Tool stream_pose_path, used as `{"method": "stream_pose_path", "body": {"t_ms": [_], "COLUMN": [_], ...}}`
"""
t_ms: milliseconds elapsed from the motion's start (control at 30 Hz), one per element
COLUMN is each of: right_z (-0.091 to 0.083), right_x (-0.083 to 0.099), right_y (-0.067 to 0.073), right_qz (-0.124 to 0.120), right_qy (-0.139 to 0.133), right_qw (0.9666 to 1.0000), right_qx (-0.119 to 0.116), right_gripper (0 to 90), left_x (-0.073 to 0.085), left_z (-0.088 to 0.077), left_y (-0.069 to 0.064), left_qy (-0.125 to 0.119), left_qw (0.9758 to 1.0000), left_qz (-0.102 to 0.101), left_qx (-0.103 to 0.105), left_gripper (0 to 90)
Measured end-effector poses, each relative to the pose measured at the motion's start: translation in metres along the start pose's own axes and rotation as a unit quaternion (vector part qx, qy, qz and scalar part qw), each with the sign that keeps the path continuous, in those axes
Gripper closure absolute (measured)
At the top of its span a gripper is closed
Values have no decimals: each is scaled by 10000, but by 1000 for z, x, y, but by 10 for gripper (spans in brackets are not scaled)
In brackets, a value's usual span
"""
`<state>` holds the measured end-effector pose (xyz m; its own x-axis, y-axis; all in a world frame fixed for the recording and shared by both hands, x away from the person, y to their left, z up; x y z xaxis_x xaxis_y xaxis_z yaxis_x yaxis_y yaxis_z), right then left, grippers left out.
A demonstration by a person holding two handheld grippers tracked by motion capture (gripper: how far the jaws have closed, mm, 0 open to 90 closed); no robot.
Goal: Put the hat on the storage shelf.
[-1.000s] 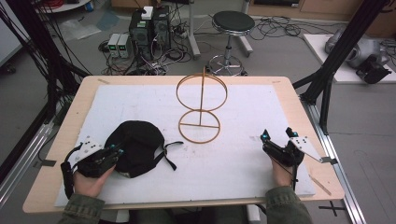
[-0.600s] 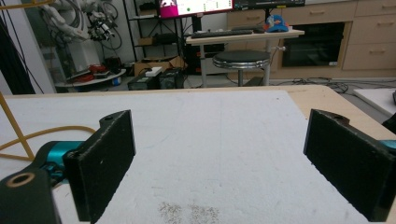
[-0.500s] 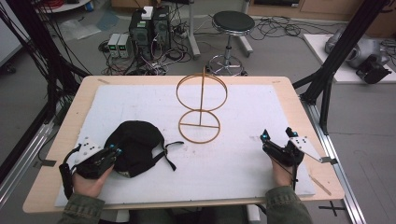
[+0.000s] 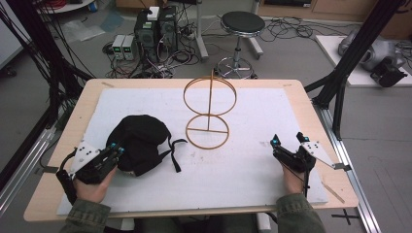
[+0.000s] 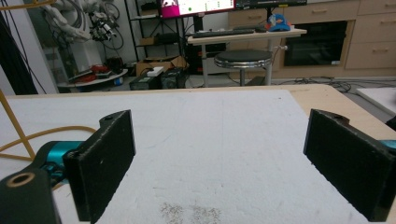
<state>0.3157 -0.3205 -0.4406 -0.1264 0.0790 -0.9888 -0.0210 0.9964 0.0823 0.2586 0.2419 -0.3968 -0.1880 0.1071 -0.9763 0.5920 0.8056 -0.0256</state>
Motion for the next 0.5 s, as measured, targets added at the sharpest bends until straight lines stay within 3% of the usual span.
{"method": "stream_pose_path", "body": {"t_ms": [233,500], "right_z": [0,-1], "right_x": [0,-1], "right_y": [1,0], "right_qz": [15,81], "right_qy": [-15,-23], "right_qw": [10000,10000], "right_qx": [3,45], "right_gripper": [83,82], "left_x": [-23,-51], "left_z": [4,9], "left_y": [-8,-10], "left_qy": [-394,-898], "left_qw": [9989,9956], "left_qz": [243,224], "left_qx": [58,151], "left_gripper": [876,875]}}
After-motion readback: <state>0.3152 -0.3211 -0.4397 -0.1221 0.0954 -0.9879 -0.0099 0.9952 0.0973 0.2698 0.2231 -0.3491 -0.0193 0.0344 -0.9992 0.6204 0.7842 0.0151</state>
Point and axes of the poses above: each handheld gripper's, and its own axes: z roughly forward along the jaws, x roughly out of its underside, y roughly to its left, the point moved 1 cm from there along z, roughly forward along the jaws, and after that the axes turned 9 degrees about x, right-handed, at the moved point
